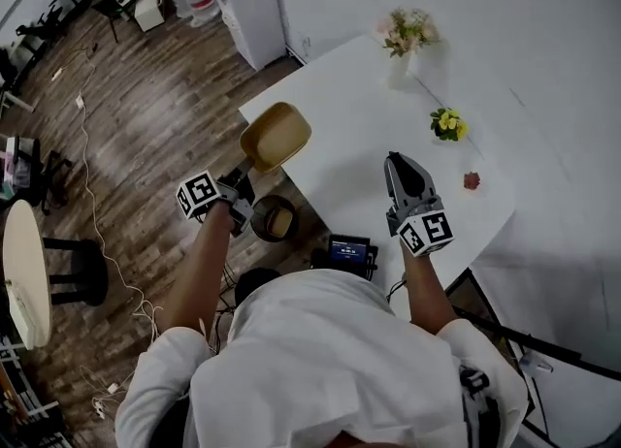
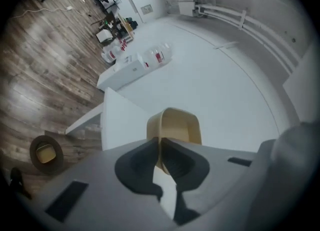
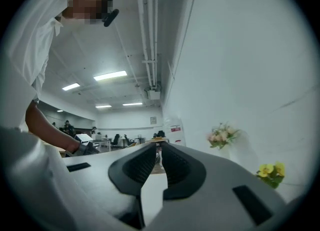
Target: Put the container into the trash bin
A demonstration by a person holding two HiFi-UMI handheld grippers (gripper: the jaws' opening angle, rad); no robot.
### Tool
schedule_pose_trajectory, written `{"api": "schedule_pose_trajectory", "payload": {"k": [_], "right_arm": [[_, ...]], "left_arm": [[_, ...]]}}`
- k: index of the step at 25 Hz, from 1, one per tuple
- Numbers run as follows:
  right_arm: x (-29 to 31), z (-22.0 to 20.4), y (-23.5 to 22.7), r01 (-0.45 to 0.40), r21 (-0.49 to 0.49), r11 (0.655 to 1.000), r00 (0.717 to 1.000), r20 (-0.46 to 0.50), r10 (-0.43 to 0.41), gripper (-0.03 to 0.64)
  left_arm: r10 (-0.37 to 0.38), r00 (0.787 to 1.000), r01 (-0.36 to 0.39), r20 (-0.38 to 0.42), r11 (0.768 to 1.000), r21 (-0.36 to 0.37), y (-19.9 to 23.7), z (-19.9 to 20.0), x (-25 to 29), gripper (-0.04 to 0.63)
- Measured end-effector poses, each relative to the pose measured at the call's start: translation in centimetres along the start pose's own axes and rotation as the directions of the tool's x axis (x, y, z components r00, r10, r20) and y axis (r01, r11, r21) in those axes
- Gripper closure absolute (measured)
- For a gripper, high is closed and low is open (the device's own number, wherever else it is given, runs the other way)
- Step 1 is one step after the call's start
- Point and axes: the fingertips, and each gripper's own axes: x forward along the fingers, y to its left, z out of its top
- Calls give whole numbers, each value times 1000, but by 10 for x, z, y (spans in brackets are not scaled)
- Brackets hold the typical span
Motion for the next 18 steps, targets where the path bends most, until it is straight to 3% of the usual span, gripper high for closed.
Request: {"api": "schedule_pose_trajectory", "payload": {"k": [8, 18], "right_arm": [[96, -2, 98, -243, -10, 970, 970, 2, 243, 558], [167, -28, 221, -445, 5, 896, 895, -12, 445, 558]], "left_arm": [[41, 976, -30, 215, 998, -53, 42, 54, -117, 569], [103, 903, -65, 418, 992, -105, 95, 97, -256, 569]]}}
